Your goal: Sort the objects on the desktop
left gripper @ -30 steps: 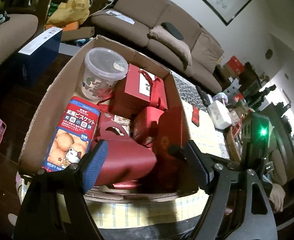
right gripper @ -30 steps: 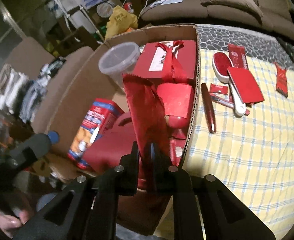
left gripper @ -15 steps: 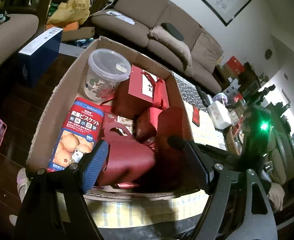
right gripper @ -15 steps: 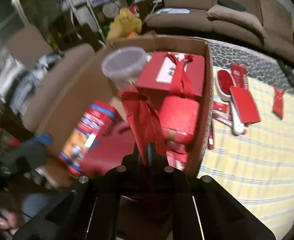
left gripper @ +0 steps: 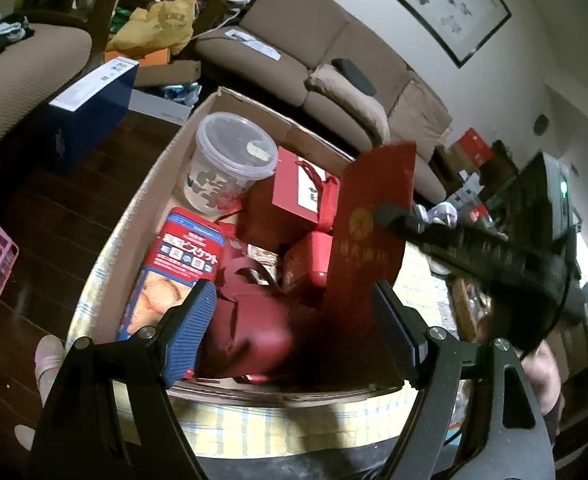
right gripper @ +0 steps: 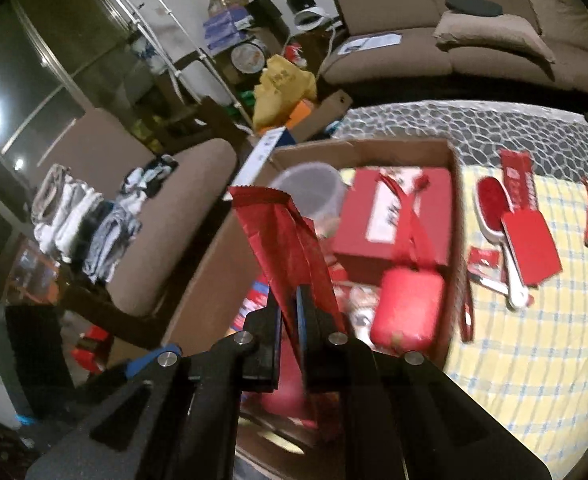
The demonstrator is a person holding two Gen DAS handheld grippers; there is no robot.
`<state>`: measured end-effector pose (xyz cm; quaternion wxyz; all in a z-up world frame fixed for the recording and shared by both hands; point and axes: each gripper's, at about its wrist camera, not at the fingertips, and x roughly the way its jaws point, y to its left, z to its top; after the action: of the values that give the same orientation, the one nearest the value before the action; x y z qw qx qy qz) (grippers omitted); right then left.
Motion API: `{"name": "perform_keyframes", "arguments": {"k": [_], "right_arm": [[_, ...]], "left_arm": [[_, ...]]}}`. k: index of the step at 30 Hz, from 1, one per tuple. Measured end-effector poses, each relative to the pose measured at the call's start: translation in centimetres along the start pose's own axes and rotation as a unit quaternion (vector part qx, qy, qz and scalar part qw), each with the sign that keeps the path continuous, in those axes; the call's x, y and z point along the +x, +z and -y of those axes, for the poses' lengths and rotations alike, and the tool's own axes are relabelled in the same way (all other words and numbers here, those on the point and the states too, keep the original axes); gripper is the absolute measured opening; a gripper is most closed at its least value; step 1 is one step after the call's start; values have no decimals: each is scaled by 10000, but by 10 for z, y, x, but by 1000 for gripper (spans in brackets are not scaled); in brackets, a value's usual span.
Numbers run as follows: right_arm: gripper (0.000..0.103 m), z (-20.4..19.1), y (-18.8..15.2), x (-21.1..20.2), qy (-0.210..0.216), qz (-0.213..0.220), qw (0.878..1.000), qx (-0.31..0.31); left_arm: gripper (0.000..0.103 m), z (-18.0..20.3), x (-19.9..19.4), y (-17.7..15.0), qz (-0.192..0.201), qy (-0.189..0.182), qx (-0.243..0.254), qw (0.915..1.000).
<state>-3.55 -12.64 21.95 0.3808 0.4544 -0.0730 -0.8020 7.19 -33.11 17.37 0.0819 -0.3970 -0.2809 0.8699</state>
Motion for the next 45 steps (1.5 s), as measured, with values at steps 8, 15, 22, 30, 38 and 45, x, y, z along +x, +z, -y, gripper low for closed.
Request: {"name": "perform_keyframes", "arguments": {"k": [8,15,22,30,38,45], "right_arm": [[6,-1,18,46,-115,-319,9993,149],[9,24,-6,59,-511,-603,9963,326],[14,26,-8,44,-593,-528,9967,166],[35,20,-20,33,-774,-516,9956,-59],[66,19,-29,18,-1274,-343,9908,-296],[85,22,-38,6,-1480,-281,9877,-411]], "left_arm": [[77,-13,-4,4,47,139,-86,9999],[77,-25,1,3,20,187,-177,9997],[79,-19,8,-1,-80,191,-93,9997],[91,-2,13,-4,-151,283,107,9994],[103,10,14,-5,-171,514,319,9980],[103,11,14,-6,-166,656,405,9969]]}}
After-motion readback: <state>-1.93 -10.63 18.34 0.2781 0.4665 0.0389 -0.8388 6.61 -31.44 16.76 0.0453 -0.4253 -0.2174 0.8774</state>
